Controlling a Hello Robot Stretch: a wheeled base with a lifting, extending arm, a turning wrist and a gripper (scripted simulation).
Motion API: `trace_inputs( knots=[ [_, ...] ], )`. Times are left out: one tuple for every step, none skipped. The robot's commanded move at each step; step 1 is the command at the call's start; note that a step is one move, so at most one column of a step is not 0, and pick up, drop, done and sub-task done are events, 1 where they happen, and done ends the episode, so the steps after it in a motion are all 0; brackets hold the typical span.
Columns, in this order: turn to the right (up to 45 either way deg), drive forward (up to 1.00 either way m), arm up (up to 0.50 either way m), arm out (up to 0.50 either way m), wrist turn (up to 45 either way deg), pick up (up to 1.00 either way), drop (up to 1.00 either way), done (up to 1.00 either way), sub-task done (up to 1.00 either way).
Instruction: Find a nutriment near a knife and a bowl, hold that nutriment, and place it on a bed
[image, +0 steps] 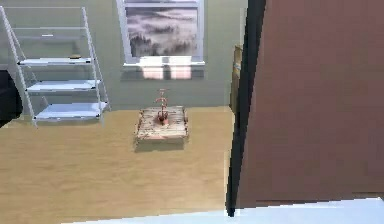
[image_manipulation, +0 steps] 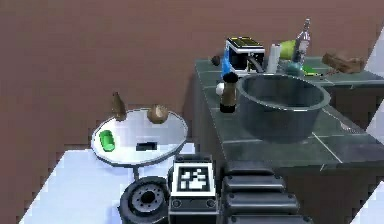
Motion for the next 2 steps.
trace_inputs(
  knots=[
    [0.0,1.00,0.00,0.00,0.0,0.00,0.00,0.00,0.00],
    [0.0,0.30,0.00,0.00,0.0,0.00,0.00,0.00,0.00]
  ],
)
